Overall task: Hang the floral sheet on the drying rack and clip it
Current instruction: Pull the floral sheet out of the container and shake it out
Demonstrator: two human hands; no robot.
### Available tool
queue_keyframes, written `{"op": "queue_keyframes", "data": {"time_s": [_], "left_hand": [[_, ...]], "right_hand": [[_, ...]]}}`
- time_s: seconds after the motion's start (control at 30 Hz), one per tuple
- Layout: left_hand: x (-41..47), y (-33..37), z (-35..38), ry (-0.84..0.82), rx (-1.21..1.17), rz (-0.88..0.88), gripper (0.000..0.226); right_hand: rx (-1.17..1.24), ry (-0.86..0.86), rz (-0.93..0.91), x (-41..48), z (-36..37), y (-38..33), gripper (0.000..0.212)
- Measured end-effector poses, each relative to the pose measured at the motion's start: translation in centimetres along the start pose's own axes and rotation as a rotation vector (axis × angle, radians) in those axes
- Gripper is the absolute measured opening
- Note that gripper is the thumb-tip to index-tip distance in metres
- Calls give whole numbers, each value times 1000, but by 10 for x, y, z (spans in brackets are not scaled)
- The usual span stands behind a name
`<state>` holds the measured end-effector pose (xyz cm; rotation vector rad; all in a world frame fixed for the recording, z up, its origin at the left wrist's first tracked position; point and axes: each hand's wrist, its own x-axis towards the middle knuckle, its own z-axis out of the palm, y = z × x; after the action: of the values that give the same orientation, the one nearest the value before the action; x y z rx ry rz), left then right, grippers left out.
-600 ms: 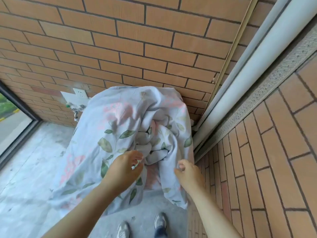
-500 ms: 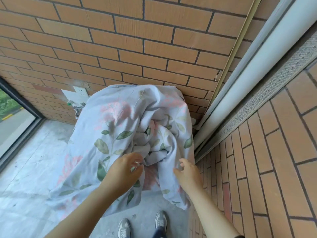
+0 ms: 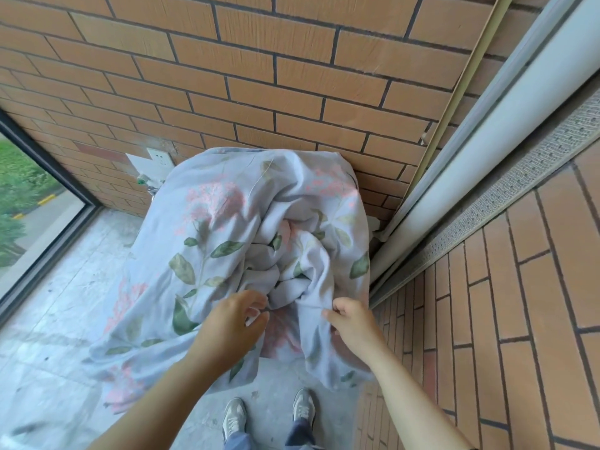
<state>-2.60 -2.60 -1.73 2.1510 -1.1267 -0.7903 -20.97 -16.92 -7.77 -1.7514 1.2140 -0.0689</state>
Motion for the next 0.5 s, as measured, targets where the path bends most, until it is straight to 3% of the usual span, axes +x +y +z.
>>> {"op": "queue_keyframes", "data": {"time_s": [0.17,0.27,0.4,0.5], "left_hand": [[-3,2,0,14,-63,4,16],[-5,14,-9,26,-151,1,22],[-10,29,-21,15,-192,102,48],[-5,26,-27,119,-115,117,57]], "right_hand": [[548,-44,-27,-15,-45,-69,23],[627,-72,-81,-24,-56,-113,18],[726,-88,-140,-24,-59,-162,13],[806,-80,-189,-22,-59,-189,11]]}}
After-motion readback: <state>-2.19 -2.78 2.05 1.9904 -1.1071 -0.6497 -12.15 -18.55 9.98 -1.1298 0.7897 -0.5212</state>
